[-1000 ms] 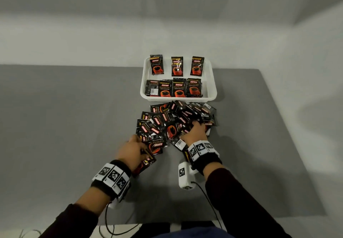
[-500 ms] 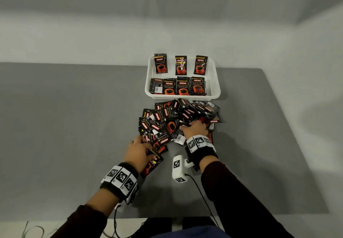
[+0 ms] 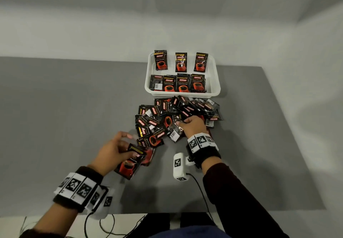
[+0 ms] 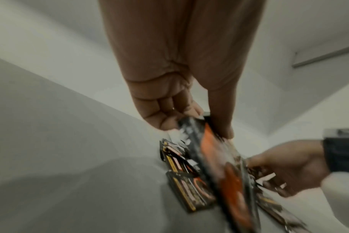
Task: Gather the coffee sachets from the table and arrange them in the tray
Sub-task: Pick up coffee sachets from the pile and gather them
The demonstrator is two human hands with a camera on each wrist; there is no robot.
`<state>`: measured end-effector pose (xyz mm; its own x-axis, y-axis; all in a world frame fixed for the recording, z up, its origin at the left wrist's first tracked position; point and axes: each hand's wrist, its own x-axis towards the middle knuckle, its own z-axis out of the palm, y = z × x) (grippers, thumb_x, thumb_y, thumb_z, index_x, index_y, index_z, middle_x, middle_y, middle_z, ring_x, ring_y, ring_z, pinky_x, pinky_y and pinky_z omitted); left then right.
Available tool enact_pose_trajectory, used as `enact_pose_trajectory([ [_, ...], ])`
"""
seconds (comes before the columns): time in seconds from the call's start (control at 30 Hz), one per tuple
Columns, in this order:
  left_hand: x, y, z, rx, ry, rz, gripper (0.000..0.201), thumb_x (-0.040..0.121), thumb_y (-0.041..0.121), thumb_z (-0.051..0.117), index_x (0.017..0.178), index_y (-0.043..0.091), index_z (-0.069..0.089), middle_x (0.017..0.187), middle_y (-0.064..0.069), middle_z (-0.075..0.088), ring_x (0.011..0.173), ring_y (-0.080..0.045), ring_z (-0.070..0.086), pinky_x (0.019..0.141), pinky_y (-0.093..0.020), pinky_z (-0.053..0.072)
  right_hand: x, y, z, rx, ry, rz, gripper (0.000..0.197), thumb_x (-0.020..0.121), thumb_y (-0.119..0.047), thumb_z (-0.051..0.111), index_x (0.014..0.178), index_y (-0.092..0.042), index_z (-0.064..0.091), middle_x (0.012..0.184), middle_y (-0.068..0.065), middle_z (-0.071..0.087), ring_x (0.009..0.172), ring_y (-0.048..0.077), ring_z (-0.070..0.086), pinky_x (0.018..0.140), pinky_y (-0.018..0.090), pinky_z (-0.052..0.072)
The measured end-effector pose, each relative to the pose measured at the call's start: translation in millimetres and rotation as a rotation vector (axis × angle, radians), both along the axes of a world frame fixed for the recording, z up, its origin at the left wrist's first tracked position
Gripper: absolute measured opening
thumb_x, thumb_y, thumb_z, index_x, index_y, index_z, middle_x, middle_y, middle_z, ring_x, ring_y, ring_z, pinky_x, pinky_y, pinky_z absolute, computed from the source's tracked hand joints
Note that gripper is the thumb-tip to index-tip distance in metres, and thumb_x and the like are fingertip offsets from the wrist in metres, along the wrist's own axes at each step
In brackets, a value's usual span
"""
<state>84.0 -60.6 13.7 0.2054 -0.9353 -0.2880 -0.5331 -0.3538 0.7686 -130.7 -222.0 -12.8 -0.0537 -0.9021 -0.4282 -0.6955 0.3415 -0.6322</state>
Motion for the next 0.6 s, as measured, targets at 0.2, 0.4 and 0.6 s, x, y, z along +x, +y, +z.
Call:
enact_pose_trajectory([
  [0.2,17.2,4.0,-5.8,-0.088,0.394,0.288,0.01,0.081,0.001,0.065,0.082,0.011,0.063,0.062,0.006,0.071,0.056,-0.003,0.066,0.052,-0.01,0.05,-9.3,3.0,-2.3,0.035,-0.297,-0.158,0.029,0.081,-0.024,0.072,0.093,-0.006,0.054,0.075,0.007,0.062,0.04,0.011,0.055,0.04,0.024,0.046],
  [0.4,17.0,5.5,-22.0,-0.06,0.449,0.383,0.016,0.08,0.009,0.068,0.091,0.02,0.064,0.072,0.004,0.072,0.057,-0.006,0.068,0.05,-0.013,0.051,7.6,4.5,-1.1,0.205,-0.763,-0.413,0.025,0.089,-0.001,0.059,0.104,-0.004,0.039,0.079,0.018,0.058,0.038,0.017,0.062,0.037,0.026,0.051],
  [0.6,2.2,-8.7,-19.8,0.025,0.285,0.263,0.028,0.07,0.01,0.078,0.087,0.021,0.058,0.073,0.008,0.067,0.054,0.001,0.065,0.049,-0.009,0.048,20.8,3.3,-8.3,0.217,-0.729,-0.447,0.04,0.088,0.004,0.056,0.125,0.006,0.04,0.098,0.025,0.06,0.043,0.017,0.064,0.043,0.026,0.055],
])
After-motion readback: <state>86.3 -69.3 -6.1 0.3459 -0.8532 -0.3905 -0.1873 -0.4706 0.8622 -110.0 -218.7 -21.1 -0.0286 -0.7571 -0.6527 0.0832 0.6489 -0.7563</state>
